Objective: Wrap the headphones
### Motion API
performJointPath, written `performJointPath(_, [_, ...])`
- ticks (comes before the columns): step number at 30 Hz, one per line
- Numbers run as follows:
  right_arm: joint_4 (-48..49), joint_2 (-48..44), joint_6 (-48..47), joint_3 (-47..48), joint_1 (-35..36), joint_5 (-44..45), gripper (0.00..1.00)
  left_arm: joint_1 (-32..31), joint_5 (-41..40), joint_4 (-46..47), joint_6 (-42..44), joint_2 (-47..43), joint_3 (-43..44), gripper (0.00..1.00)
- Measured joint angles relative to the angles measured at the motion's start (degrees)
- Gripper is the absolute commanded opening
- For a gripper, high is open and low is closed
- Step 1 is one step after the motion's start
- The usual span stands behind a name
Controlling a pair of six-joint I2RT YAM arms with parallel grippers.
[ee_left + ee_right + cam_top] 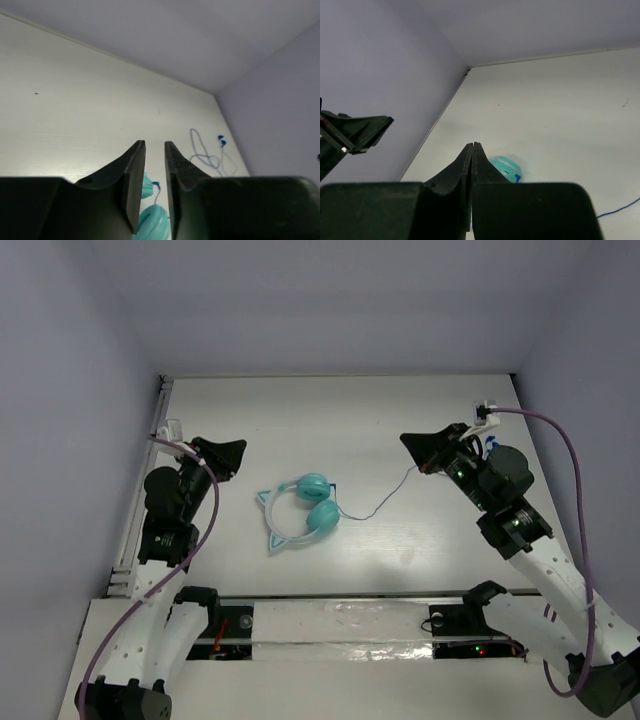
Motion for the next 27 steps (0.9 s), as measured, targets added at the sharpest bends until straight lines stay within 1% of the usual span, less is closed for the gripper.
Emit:
performJointPath(2, [-0.55, 0.26, 0.02, 0.00, 0.00, -0.44, 0.00, -1.46, -2.05, -1.16, 0.15, 0.85, 0.02, 0.04])
performJointPath(3, [-0.90, 0.39, 0.02, 0.00, 0.00, -0.50, 0.00, -3.04, -3.98, -1.86, 0.35, 1.55, 0.11, 0.00])
performJointPath(5, [-1.51, 0.59, 0.02, -0.02, 0.00, -0.50, 0.00, -9.01, -11.65, -4.37, 0.87, 3.26, 0.57, 0.00])
performJointPath(7, [-1.92, 0.66, 0.04, 0.00, 0.00, -0.48, 0.00, -17.40, -20.48, -7.72, 0.98, 6.01, 1.40, 0.00])
performJointPath(8, [-2.16, 0.66, 0.04, -0.02, 0.00, -0.48, 0.00, -21.44, -26.49, -10.64, 0.94, 7.80, 2.10, 0.00])
performJointPath(9, [-2.36, 0.63, 0.07, -0.02, 0.00, -0.48, 0.00, -24.22, -28.30, -11.61, 0.85, 9.53, 2.75, 0.00])
performJointPath(11, [-2.45, 0.48, 0.20, -0.07, 0.00, -0.46, 0.00, -27.45, -34.91, -15.47, 0.04, 13.55, 4.46, 0.00])
performJointPath(14, [-2.75, -0.17, 0.26, -0.17, 0.00, -0.44, 0.00, -28.17, -41.07, -19.32, -1.77, 19.08, 5.11, 0.00])
performJointPath(15, [-2.82, -0.52, 0.26, -0.24, 0.00, -0.42, 0.00, -28.17, -42.03, -20.48, -2.36, 20.24, 4.96, 0.01])
performJointPath(18, [-2.84, -1.70, 0.26, -0.96, 0.00, -0.42, 0.00, -28.17, -43.54, -21.99, -4.17, 21.05, 3.39, 0.15])
performJointPath(20, [-2.93, -1.95, 0.26, -1.25, 0.00, -0.46, 0.00, -28.17, -43.71, -22.58, -5.55, 20.76, 2.01, 0.19])
performJointPath(21, [-2.84, -1.90, 0.28, -1.29, 0.00, -0.52, 0.00, -28.24, -43.78, -22.80, -6.27, 20.72, 1.27, 0.23])
performJointPath(22, [-2.80, -1.81, 0.28, -1.40, 0.00, -0.70, 0.01, -28.37, -43.85, -23.15, -7.06, 20.65, 0.46, 0.24])
performJointPath(24, [-2.75, -1.68, 0.46, -1.81, 0.00, -1.14, 0.07, -28.79, -43.87, -24.33, -8.52, 20.57, -1.01, 0.28])
performJointPath(25, [-2.75, -1.44, 0.66, -1.95, 0.00, -1.44, 0.14, -28.96, -43.87, -24.87, -9.25, 20.59, -1.62, 0.29])
performJointPath(27, [-2.69, -0.66, 1.03, -1.95, 0.00, -1.99, 0.23, -29.42, -43.87, -25.94, -10.58, 20.85, -2.47, 0.32])
